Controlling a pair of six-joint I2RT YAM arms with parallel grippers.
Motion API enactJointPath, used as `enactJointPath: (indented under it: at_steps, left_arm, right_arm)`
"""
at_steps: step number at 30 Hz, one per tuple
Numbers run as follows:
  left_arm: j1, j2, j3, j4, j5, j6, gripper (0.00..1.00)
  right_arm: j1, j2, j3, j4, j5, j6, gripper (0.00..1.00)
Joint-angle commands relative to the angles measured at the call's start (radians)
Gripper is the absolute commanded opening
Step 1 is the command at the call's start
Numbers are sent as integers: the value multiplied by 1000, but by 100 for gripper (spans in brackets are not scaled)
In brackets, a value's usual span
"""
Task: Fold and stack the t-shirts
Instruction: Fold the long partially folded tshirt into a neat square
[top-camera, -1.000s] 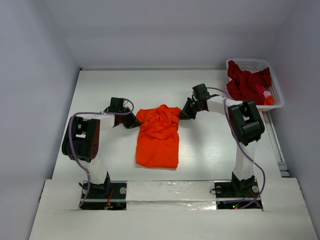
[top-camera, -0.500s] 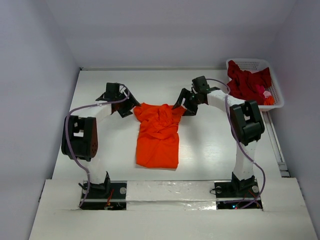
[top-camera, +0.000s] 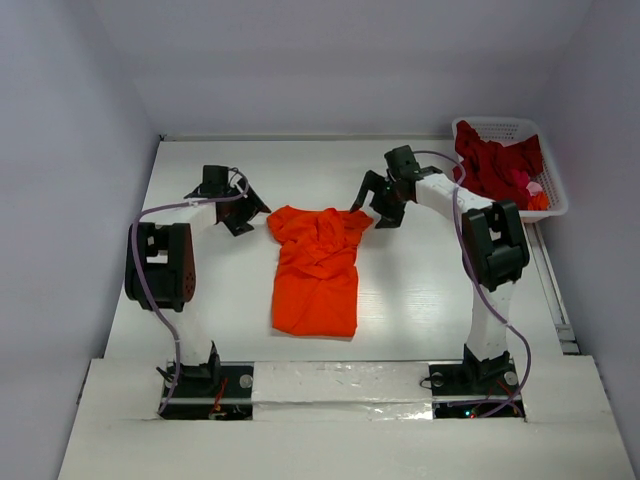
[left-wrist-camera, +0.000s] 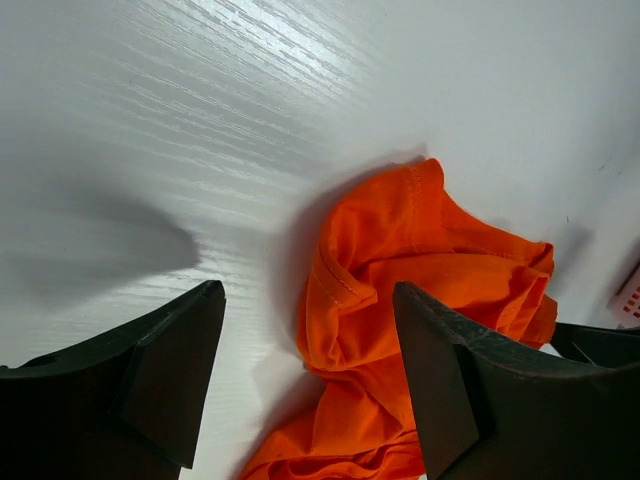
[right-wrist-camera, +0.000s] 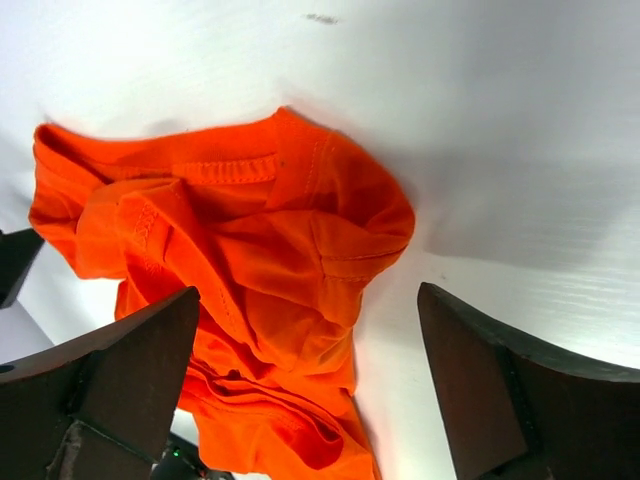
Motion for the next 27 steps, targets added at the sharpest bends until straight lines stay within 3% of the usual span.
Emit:
enactJointPath:
  at_steps: [1, 12, 20, 27]
  left_arm:
    - [1, 11, 3, 53, 28, -6, 64]
    - [1, 137, 59, 116, 80, -68, 61]
    - [1, 181, 116, 142, 110, -91, 60]
    - [-9, 186, 128, 53, 68, -40, 58]
  right_arm:
    - [-29, 14, 50, -13, 45, -17, 94]
    - [-47, 91, 144, -31, 42, -29, 79]
    - [-47, 129, 184, -33, -12, -21, 75]
    - [-47, 118, 164, -33, -44, -21, 75]
